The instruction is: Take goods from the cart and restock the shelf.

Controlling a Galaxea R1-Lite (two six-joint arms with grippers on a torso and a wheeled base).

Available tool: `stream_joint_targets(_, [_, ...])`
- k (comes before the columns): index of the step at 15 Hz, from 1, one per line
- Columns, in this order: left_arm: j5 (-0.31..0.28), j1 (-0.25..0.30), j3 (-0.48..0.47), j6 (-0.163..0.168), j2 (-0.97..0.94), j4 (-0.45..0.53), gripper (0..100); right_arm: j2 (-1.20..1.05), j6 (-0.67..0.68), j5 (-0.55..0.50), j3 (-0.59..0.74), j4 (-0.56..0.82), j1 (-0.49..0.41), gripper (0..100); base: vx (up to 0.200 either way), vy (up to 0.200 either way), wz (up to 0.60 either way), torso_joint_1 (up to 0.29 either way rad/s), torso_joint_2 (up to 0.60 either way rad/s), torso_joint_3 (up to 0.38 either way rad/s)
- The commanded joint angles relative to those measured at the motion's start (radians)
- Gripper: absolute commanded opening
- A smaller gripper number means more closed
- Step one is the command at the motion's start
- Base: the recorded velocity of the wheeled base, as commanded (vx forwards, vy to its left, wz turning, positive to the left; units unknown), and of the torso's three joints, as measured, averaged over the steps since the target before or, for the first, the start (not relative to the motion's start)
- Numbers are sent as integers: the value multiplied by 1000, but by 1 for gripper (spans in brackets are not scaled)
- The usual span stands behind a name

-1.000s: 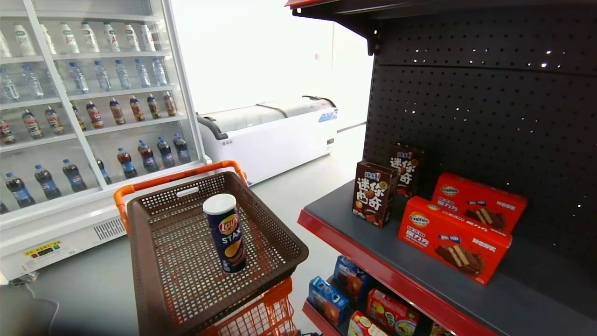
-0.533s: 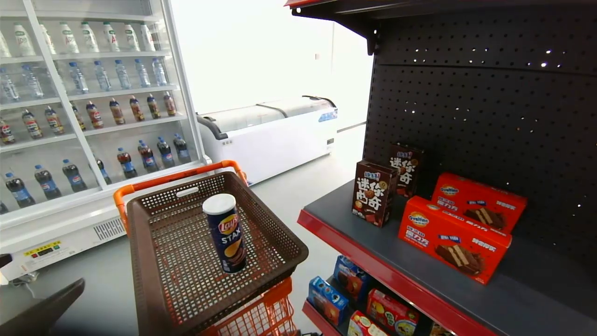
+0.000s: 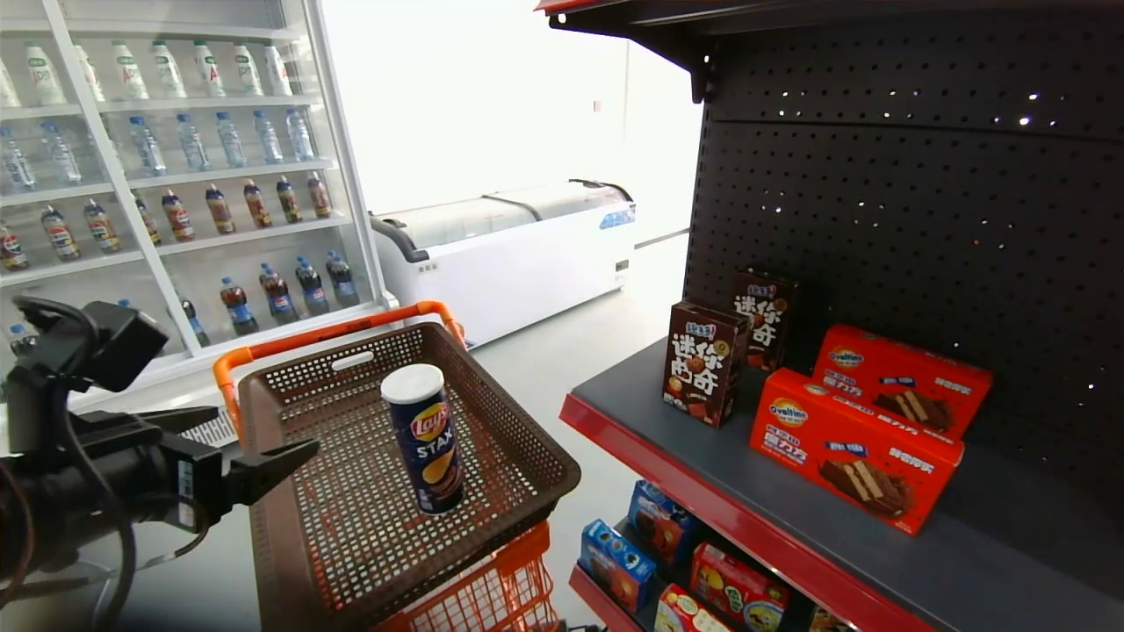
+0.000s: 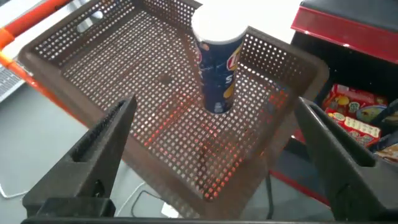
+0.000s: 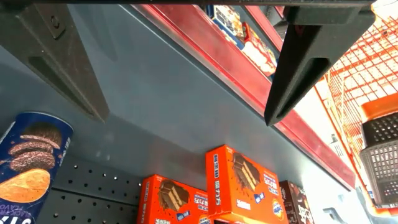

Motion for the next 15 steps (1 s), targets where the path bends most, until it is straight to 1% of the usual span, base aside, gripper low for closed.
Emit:
stream_joint_targets(1, [-27, -15, 3, -2, 176, -108, 100, 1, 0, -1, 0, 0, 1, 100, 0, 0, 0, 0, 0, 0])
stream_joint_targets(2, [-32, -23, 9, 1, 244, -181, 100, 1, 0, 0, 0, 0, 1, 100, 0, 0, 0, 0, 0, 0])
stream_joint_targets(3, [-32, -26, 9, 1, 259, -197, 100, 1, 0, 0, 0, 0, 1, 100, 0, 0, 0, 0, 0, 0])
stream_joint_targets(7, [-21, -31, 10, 1, 422, -341, 100, 1, 0, -1, 0, 0, -1, 100, 0, 0, 0, 0, 0, 0])
stream_joint_targets(9, [-19, -46, 12, 1, 495, -439, 100, 1, 0, 0, 0, 0, -1, 100, 0, 0, 0, 0, 0, 0])
stream_joint_targets(10, [-19, -47, 12, 1, 500, -447, 100, 1, 0, -1, 0, 0, 1, 100, 0, 0, 0, 0, 0, 0])
stream_joint_targets(11, [-16, -61, 18, 1, 572, -526, 100, 1, 0, 0, 0, 0, 1, 100, 0, 0, 0, 0, 0, 0])
stream_joint_targets(12, [-16, -69, 18, 1, 589, -546, 100, 1, 0, 0, 0, 0, -1, 100, 0, 0, 0, 0, 0, 0])
stream_joint_targets(15, [-9, -83, 18, 1, 692, -692, 100, 1, 0, 0, 0, 0, -1, 100, 0, 0, 0, 0, 0, 0])
